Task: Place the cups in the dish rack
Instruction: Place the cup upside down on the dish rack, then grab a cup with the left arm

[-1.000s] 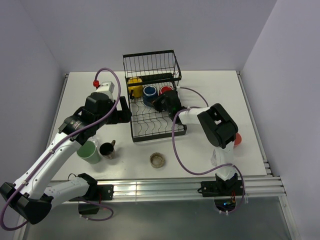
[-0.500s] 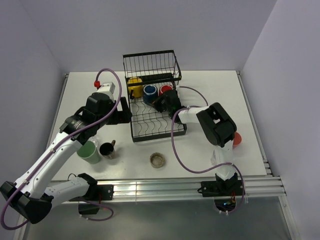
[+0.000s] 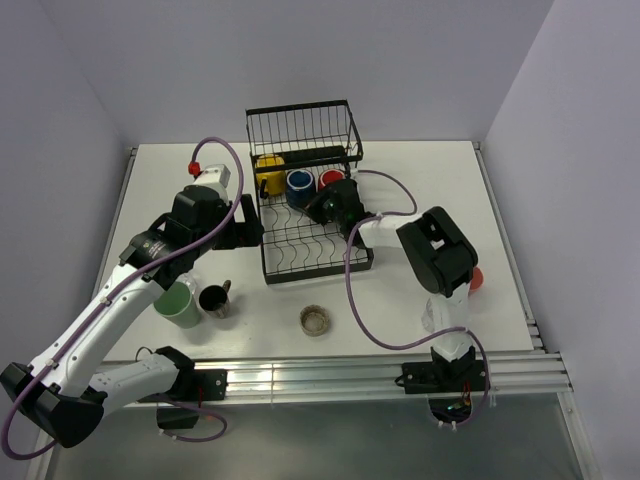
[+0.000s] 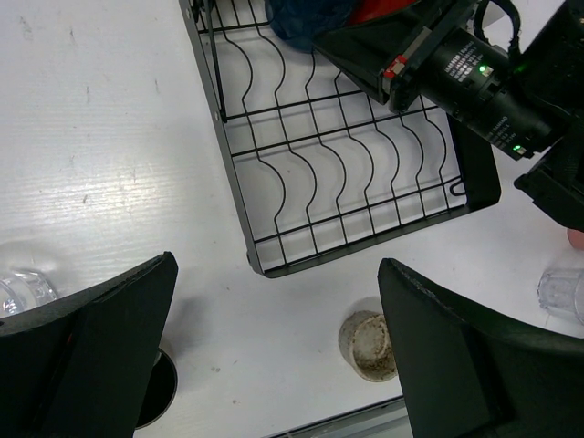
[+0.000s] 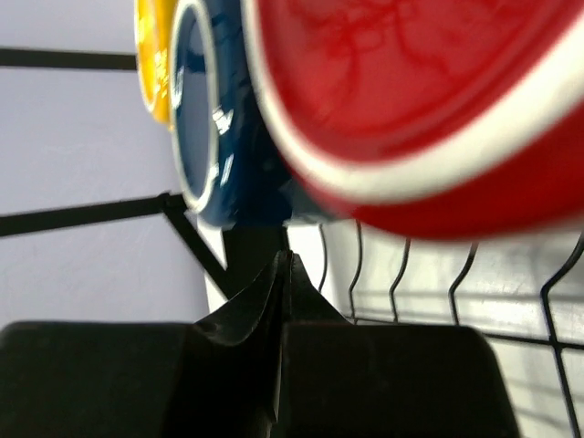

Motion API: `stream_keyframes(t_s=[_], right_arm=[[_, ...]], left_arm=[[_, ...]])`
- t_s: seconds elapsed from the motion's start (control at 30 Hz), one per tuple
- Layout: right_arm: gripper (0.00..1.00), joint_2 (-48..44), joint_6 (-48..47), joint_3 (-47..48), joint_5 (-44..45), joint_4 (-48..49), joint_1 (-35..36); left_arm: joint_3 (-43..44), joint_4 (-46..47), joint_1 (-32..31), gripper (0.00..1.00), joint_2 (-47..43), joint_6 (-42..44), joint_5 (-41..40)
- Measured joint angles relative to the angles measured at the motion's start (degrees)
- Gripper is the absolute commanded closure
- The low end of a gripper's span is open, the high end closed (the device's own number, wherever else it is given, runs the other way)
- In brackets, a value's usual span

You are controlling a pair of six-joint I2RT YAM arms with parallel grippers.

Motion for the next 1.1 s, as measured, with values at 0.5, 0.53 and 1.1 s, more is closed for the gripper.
stream_keyframes(t_s=[0.5, 0.53, 1.1], right_arm=[[0.91, -8.63, -2.38, -5.27, -2.82, -2.80, 2.51], [0.88, -9.64, -2.78, -5.66, -3.02, -3.39, 2.89], [0.71, -22.71, -12.04, -7.13, -5.90, -13.18, 7.19]], left_arm=[[0.33, -8.79, 0.17, 0.01, -0.96, -5.11, -7.26], [0.42, -10.08, 0.17, 0.01, -1.53, -6.10, -7.96], [0.90, -31.26, 0.37, 0.02, -9.81, -24.24, -14.60]])
